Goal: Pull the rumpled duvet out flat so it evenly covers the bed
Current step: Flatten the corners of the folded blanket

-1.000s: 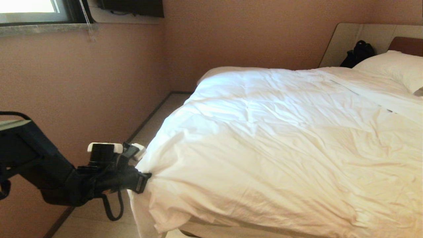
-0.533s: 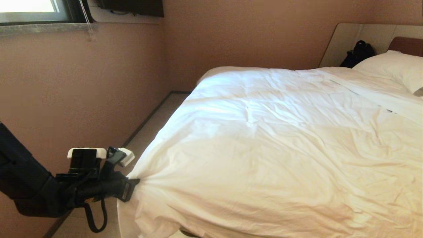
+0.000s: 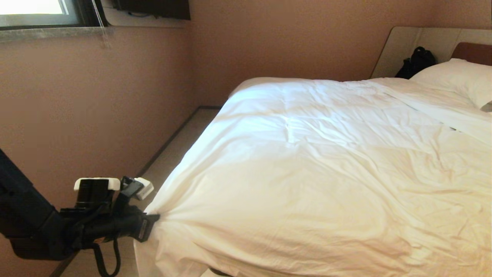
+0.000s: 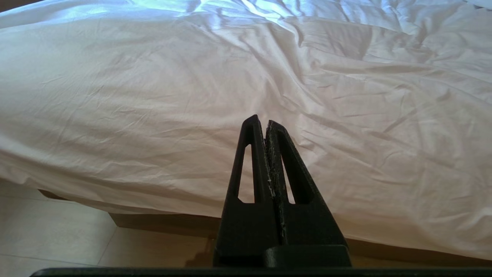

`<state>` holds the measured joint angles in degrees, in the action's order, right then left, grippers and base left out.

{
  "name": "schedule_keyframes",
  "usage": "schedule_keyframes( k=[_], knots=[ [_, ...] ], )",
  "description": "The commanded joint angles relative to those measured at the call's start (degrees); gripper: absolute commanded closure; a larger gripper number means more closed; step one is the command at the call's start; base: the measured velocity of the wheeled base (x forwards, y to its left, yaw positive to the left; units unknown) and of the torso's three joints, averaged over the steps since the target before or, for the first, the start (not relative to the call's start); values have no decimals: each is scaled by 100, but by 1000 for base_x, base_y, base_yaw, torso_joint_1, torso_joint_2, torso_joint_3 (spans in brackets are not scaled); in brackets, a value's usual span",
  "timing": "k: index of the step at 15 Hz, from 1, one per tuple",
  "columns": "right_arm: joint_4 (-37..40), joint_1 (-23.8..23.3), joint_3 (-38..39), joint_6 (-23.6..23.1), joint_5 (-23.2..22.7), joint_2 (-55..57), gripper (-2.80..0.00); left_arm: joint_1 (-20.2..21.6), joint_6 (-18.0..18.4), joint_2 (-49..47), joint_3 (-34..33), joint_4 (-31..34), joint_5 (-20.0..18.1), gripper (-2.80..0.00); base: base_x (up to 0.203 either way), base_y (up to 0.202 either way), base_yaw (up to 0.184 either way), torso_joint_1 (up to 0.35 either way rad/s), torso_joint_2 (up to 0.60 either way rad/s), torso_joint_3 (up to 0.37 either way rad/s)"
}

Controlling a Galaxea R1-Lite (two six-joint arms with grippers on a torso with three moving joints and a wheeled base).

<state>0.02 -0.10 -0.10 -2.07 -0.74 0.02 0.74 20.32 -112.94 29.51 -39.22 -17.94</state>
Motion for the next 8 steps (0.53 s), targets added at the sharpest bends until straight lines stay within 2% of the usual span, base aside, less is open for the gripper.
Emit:
schedule_keyframes(
  k=[1,5,8],
  knots=[
    [-2,1,1,-4,-5,-2,0,44,7,18,-59,2,-8,0,0,0,0,0,0,0],
    [-2,1,1,-4,-5,-2,0,310,22,0,-170,-80,-87,0,0,0,0,0,0,0],
    [-2,1,1,-4,-5,-2,0,507,94,-257,-442,-783,-171,0,0,0,0,0,0,0]
  ],
)
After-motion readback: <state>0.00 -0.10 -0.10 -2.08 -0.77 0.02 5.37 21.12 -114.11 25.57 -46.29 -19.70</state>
